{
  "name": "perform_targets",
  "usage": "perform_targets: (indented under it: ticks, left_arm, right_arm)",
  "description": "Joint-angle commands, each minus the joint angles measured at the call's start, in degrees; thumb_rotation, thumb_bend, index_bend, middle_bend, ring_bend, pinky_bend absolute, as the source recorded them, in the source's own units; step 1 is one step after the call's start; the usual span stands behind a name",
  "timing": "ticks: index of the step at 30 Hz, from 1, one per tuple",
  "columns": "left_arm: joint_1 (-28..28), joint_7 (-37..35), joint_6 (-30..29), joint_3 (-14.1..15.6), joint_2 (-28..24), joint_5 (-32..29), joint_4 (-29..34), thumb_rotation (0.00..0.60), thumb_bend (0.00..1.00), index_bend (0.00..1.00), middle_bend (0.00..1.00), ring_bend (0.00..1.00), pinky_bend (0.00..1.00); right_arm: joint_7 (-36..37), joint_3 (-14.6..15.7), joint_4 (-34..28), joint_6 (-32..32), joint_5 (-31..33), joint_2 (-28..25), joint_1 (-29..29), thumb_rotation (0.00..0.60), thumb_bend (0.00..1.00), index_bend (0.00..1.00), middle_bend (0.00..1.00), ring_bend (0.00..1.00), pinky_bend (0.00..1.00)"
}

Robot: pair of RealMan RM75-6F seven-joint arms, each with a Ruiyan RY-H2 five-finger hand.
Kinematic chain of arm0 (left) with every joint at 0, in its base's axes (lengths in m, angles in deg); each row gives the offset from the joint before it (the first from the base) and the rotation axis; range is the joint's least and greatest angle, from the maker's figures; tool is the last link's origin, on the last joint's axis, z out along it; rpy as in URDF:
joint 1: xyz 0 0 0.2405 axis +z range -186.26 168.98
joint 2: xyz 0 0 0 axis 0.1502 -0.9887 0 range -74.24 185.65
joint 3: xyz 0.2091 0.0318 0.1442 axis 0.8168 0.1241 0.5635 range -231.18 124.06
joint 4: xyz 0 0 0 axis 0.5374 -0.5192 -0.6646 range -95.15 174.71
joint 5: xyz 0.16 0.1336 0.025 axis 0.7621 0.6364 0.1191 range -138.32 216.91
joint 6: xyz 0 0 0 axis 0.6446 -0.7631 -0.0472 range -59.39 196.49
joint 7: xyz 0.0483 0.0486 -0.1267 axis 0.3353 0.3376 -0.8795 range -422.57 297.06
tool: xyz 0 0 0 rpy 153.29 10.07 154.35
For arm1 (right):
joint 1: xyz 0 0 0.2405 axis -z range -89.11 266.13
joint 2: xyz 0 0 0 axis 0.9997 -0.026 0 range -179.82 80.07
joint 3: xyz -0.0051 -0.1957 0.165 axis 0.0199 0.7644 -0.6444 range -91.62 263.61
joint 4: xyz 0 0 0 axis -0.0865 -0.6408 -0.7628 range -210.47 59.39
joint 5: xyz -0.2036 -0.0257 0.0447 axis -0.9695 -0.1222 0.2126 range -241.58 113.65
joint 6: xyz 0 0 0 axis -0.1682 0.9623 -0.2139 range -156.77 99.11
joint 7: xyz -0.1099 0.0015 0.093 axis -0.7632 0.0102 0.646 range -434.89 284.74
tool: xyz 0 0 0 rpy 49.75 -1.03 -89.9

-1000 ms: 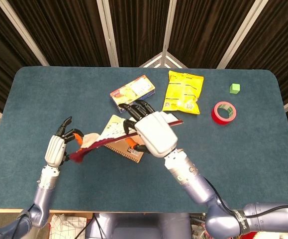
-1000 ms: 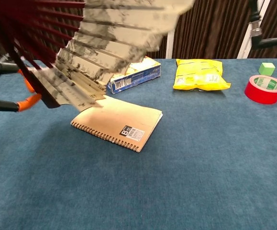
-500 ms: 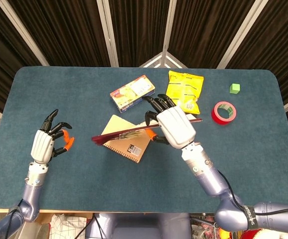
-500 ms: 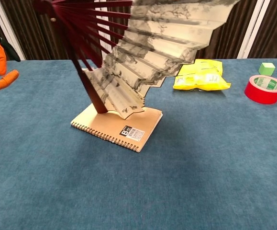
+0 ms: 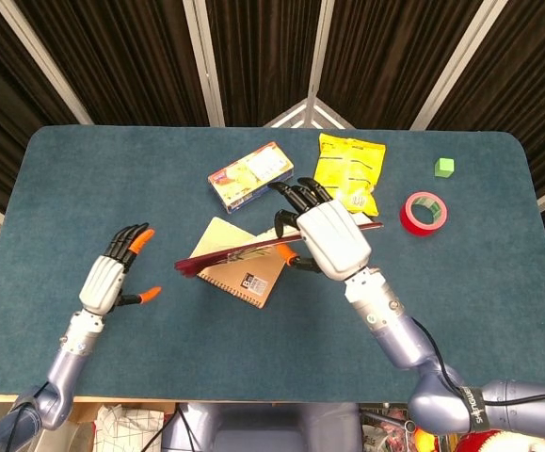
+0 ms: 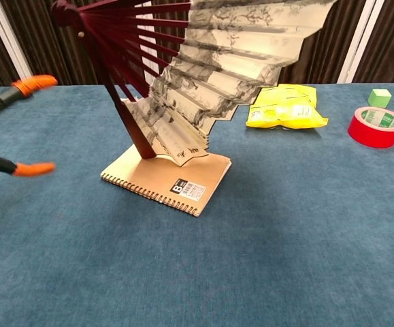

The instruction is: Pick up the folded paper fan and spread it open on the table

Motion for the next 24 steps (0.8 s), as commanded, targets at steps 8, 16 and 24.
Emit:
perform_targets:
  ticks: [8,16,24]
  left_arm:
    - [-3.7,-9.0,6.7,-2.0,3.9,-3.4,4.0,0.600,0.13,0.16,0.08,0.00,0.00]
    - [-6.0,-13.3,9.5,-3.5,6.9,-4.9,4.1,0.600,0.17,0.26,0.14,0.00,0.00]
    - [-8.6,-13.2,11.7,-4.9,11.1,-6.1,2.5,0.600,0.21,0.34,0.20,0.00,0.02]
  right_arm:
    - [-2.4,0.3,-2.1,-0.1,0.9,0.4,-0.9,0.600,0.47,0.92,0.20,0.25,0.17]
    - [-2.8,0.9,-2.2,-0.2,1.0,0.5,-0.9,0.600,0.47,0.92,0.20,0.25,0.17]
    - [-3.0,1.1,-2.8,-0.2,1.0,0.0,-0.9,0.600,0.47,0.92,0.20,0.25,0.17]
